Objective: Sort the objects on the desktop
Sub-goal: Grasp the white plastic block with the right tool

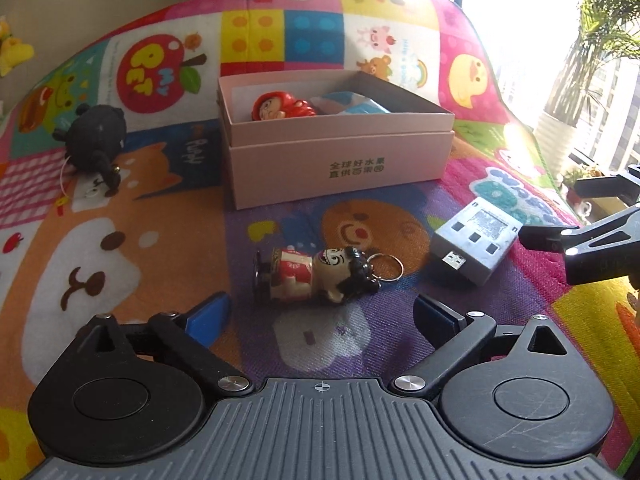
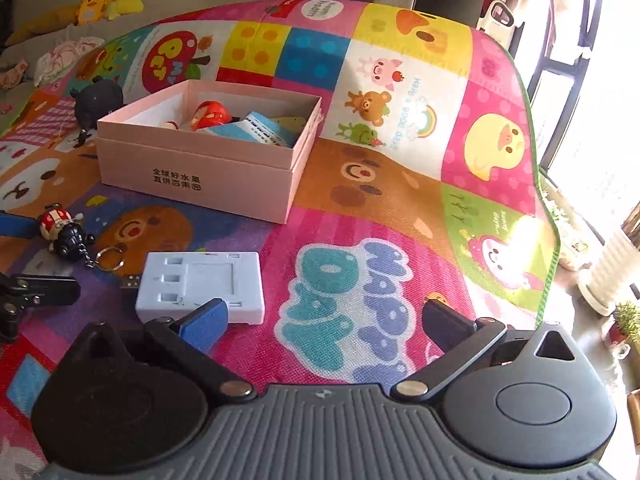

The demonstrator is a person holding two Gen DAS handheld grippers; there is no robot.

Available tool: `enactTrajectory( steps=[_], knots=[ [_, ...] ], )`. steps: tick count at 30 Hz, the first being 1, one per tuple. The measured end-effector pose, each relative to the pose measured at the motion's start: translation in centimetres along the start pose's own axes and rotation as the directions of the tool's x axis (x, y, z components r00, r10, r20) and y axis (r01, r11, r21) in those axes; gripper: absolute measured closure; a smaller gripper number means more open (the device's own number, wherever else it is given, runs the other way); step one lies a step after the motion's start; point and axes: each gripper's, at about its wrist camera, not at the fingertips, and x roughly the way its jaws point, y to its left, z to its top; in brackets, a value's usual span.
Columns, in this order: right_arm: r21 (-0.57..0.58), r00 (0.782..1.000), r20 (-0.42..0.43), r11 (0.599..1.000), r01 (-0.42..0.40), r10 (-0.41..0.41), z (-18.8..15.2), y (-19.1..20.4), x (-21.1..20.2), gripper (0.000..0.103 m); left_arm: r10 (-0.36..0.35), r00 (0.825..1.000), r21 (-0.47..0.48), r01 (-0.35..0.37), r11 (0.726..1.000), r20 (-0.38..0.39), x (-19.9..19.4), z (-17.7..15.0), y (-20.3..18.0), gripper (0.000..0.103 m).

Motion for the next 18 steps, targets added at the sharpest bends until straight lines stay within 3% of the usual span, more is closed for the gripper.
enactTrajectory(
  steps=[3,6,10,18],
  knots=[
    [-0.008,0.995,0.006,0.995,-0.103,0.103,-0.2,0.7,-0.4,0.0,0.012,1.0,-0.006,-0.012,1.0,-0.01,0.1,0.0,0.0,0.0],
    [-0.041,0.995,-0.015,0.995,-0.096,0.095,-0.8,1.6,0.3,0.0,0.039,0.999,0.02,-0.038,0.999,-0.019,0.2,-0.1,-0.4,0.0],
    [0.008,0.992,-0.053,0.993,-0.115,0.115,-1.4,1.4,1.1,0.0,0.049,0.999,0.02,-0.048,0.999,-0.018,0.2,-0.2,-0.4,0.0],
    [-0.018,0.981,0.007,0.981,-0.195,0.195,-0.4,2.2,0.8,0.0,0.052,0.999,0.022,-0.052,0.998,-0.015,0.1,-0.2,-0.5,0.0]
  ],
)
